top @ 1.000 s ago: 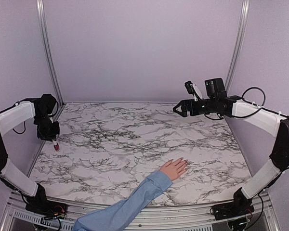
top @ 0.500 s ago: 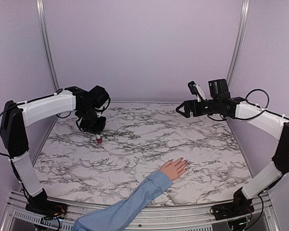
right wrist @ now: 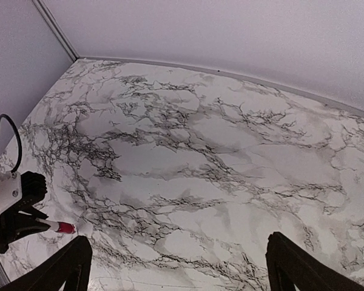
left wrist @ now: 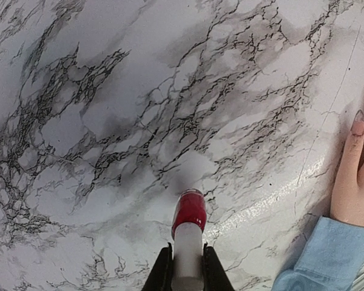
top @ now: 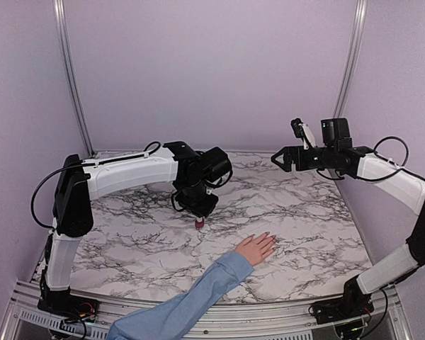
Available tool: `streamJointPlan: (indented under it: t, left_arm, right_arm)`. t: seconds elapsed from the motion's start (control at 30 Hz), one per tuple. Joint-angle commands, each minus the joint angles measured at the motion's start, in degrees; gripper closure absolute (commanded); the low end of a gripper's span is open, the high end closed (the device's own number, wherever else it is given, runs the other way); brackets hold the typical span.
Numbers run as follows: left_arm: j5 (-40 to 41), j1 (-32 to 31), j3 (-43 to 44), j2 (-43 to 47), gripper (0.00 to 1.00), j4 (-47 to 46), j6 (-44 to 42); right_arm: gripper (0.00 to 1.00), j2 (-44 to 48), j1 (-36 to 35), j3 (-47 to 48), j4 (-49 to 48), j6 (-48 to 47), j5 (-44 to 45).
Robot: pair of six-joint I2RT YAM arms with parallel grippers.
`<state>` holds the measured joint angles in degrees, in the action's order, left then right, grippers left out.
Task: Paint the nails
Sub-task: Put down the nail polish bottle at the center of the board.
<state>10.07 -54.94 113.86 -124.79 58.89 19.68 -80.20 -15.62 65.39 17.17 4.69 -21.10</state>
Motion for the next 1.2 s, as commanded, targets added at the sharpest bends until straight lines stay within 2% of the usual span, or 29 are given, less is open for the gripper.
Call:
streamJointPlan:
  t: [0.0, 0.23, 0.63, 0.93, 1.0, 1.17]
  left_arm:
    - [0.6, -1.5, 1.5, -1.6, 1.00, 3.6, -1.4]
    - [2.7, -3.5, 1.1, -2.4, 1.00, 3.8, -2.0]
    - [1.1, -3.7, 0.1, -2.2, 1.00, 3.0, -1.7]
    - [0.4, -3.7, -4.3, -0.2, 0.93, -0.1, -1.8]
    - [0.5, -3.7, -4.8, 0.0, 0.87, -0.4, -1.6]
    - [0.7, -3.7, -6.5, 2.4, 0.55, -1.8, -0.7]
  right_arm:
    - [0.02, 1.4, 0.5, -0.5, -1.0, 1.0, 0.3]
    - [0.02, 0.9, 0.5, -0.4, -1.2, 1.0, -1.3]
    - [0.02, 1.4, 0.5, -0.7, -1.2, 1.0, -2.7]
    - [0.01, 2.0, 0.5, -1.4, -1.0, 0.3, -3.2]
    - [0.02, 2.0, 0.5, -1.2, -1.0, 0.3, -3.5]
    - [0.02, 2.0, 0.5, -1.2, -1.2, 0.2, -4.8]
